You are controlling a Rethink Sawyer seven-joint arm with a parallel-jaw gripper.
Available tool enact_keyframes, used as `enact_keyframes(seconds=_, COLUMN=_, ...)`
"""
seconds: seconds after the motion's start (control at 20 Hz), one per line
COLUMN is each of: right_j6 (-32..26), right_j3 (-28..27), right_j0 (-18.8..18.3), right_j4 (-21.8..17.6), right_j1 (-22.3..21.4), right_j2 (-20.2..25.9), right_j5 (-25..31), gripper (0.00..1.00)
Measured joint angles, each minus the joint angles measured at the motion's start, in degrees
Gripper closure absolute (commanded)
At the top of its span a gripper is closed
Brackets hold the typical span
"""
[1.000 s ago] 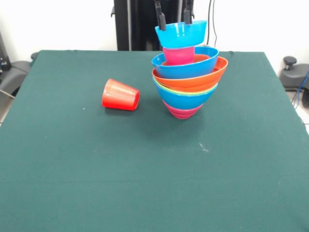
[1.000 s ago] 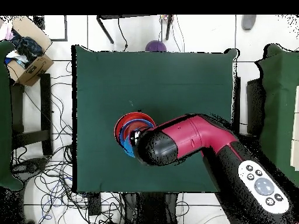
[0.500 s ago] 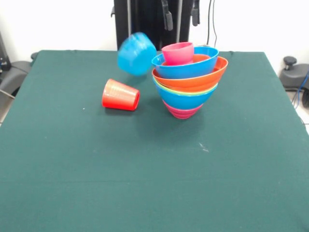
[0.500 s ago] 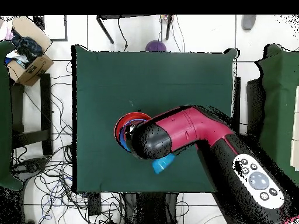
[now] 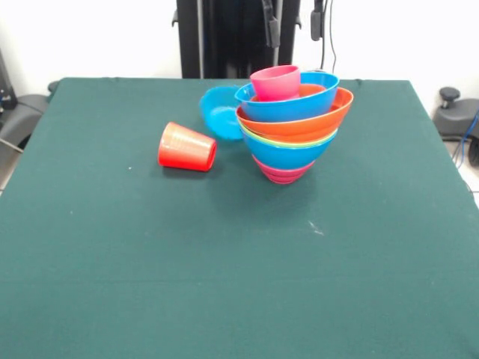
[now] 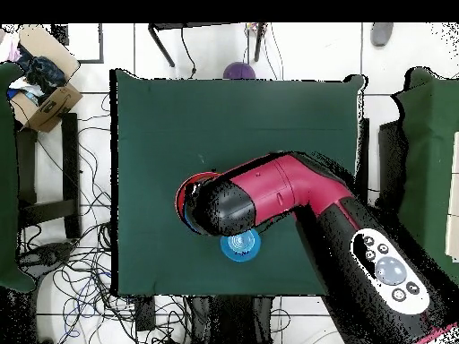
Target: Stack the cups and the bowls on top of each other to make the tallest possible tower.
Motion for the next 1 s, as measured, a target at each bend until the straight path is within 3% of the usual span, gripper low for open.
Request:
enact_keyframes(seconds=0.5, right_j6=0.00, right_j3=-0.70, right_j0=0.08, right_j4=3.28, right_j1=-0.71, right_j2=0.01, right_j5=1.24, gripper=0.00)
enact_keyframes(seconds=0.75, right_j6=0.00, right_j3=-1.72, right_j0=0.13, right_j4=7.06, right_j1=-3.16, right_j2=0.13, right_j5=5.62, gripper=0.00)
enact_keyframes(seconds=1.0, right_j6=0.00, right_j3=-3.78, right_j0=0.49, right_j4=7.93, right_j1=-5.13, right_j2=0.09, right_j5=9.69, gripper=0.00)
